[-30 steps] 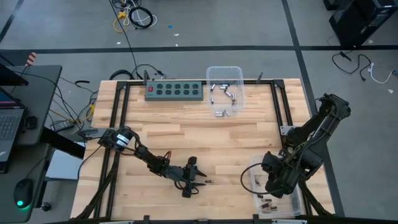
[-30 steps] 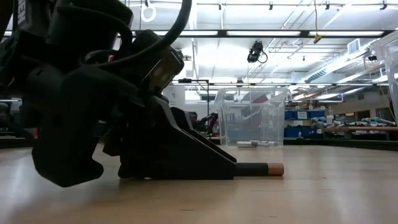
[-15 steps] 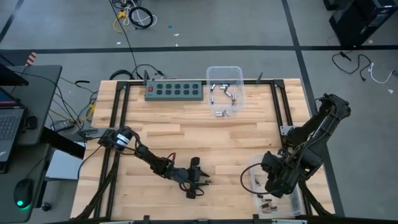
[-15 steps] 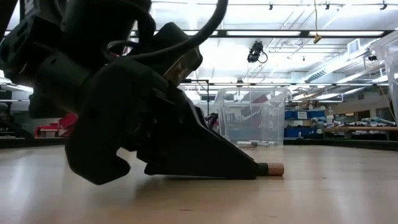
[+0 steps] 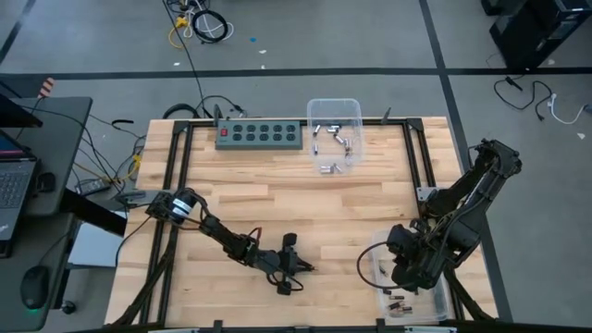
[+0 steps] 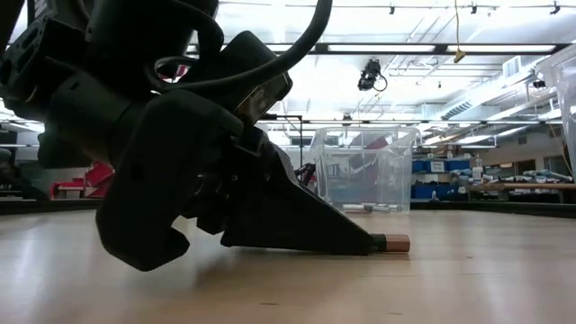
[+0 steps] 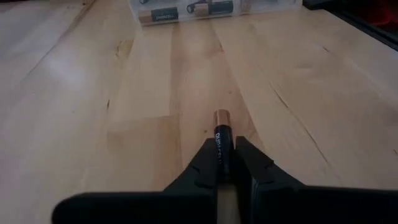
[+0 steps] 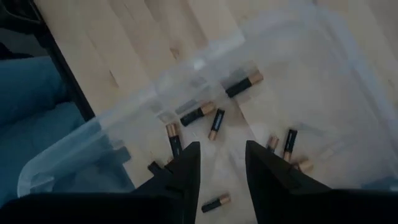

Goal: Sort batteries
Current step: Put the black battery into the bottom transparent bin

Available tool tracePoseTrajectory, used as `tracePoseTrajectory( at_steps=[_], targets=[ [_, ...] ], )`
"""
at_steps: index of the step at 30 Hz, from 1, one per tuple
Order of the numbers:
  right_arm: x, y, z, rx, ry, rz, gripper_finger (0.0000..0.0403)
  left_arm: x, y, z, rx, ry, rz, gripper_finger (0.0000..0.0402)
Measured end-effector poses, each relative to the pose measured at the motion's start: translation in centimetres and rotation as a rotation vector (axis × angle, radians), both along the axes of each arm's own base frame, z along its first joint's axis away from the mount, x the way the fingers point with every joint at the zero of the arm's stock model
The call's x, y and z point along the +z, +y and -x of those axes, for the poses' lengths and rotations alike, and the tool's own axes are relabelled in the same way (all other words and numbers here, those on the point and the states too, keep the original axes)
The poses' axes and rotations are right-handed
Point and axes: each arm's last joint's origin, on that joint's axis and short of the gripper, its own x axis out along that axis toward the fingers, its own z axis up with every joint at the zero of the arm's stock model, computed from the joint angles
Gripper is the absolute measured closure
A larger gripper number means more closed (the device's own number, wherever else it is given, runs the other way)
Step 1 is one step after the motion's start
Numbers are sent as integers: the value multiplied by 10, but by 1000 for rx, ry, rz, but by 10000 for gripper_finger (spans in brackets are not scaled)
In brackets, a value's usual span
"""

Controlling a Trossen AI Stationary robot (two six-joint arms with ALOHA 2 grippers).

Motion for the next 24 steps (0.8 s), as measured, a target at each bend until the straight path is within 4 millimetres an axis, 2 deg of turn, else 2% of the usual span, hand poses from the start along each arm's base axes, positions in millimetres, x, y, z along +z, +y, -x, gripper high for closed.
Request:
tracePoseTrajectory(
  at_steps=[6,9,16,20,24],
  targets=[
    [2,0,-5,56,-116,72,292,2,0,-1,15,-41,-29,383],
    [2,0,-7,80,-179,133,293,10,3,-2,33,-74,-83,384],
    [8,-1,-17,147,-430,396,292,52,8,-6,67,-233,-191,385],
    [11,5,-28,204,-594,592,292,83,10,-7,99,-411,-246,385],
    [10,20,-42,249,-711,798,293,106,16,6,138,-639,-264,385]
  ],
)
